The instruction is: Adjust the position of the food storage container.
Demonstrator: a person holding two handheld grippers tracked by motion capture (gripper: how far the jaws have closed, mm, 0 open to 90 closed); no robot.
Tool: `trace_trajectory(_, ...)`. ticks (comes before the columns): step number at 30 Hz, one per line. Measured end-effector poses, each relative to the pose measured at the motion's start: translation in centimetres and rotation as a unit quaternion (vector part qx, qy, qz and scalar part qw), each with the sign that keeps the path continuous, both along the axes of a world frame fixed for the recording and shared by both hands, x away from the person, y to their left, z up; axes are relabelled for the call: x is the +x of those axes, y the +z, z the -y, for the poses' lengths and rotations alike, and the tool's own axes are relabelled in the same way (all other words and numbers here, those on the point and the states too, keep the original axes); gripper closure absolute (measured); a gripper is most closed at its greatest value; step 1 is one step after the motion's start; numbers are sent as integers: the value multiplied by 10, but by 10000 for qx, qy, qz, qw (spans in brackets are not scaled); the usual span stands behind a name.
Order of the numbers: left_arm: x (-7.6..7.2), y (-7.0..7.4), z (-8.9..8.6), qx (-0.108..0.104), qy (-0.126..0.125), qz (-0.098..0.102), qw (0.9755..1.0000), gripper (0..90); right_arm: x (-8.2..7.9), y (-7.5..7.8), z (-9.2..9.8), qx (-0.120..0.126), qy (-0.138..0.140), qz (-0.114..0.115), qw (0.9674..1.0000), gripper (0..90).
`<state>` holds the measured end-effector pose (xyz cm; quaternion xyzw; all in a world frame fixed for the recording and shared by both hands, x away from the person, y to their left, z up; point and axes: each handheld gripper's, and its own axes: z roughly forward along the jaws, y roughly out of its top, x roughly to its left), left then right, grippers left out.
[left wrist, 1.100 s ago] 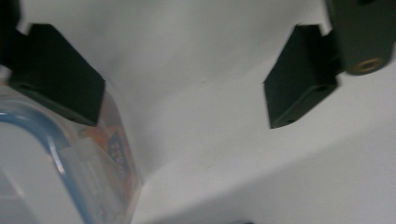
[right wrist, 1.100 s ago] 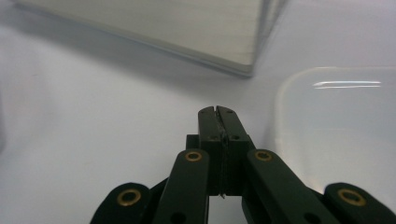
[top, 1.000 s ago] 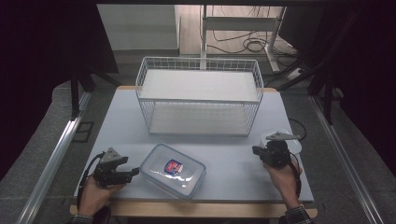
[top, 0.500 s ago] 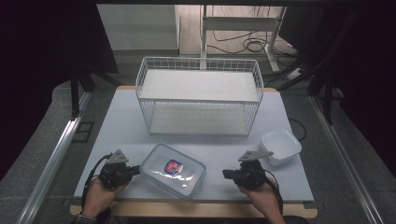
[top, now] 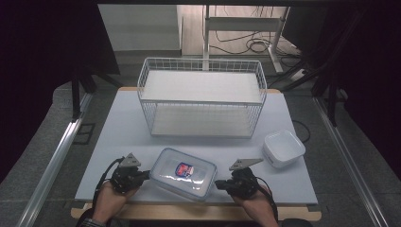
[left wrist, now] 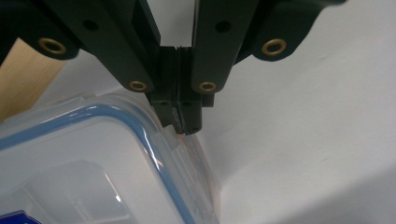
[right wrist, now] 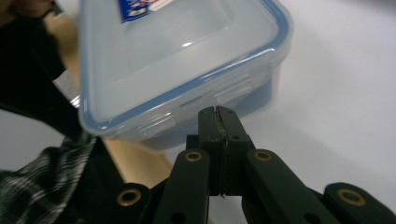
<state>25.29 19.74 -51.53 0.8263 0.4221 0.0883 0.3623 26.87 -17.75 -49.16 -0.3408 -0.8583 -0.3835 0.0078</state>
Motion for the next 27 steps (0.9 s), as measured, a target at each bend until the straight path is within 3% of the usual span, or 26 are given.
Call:
trace_trajectory(3,1,1,14,12,-89,9,10000,900,9,-1,11,-170,-284,142,9994,892)
trace_trajectory(10,4,1,29,-92,-226,-2,9997,900,24,1,27,-179,-653,299,9973,893)
trace_trajectory(15,5,0,37,-163,-273,-41,9995,899,30,2,33,-131,-780,331,9963,893)
trace_trajectory(21,5,0,37,-123,-328,64,9994,861,34,1,37,-100,-809,402,9959,892)
trace_trajectory(22,5,0,36,-100,-305,119,9994,819,35,1,37,-105,-786,413,9960,891)
trace_trajectory(24,4,0,32,-35,-185,253,9995,629,35,2,39,-102,-755,558,9955,827)
trace_trajectory(25,5,0,30,-25,-150,279,9995,629,35,2,39,-102,-755,558,9955,827)
trace_trajectory(26,5,0,26,-42,-76,291,9995,586,35,2,39,-110,-758,584,9953,794)
trace_trajectory(27,5,0,24,-48,-44,302,9995,475,36,3,43,-91,-823,621,9946,715)
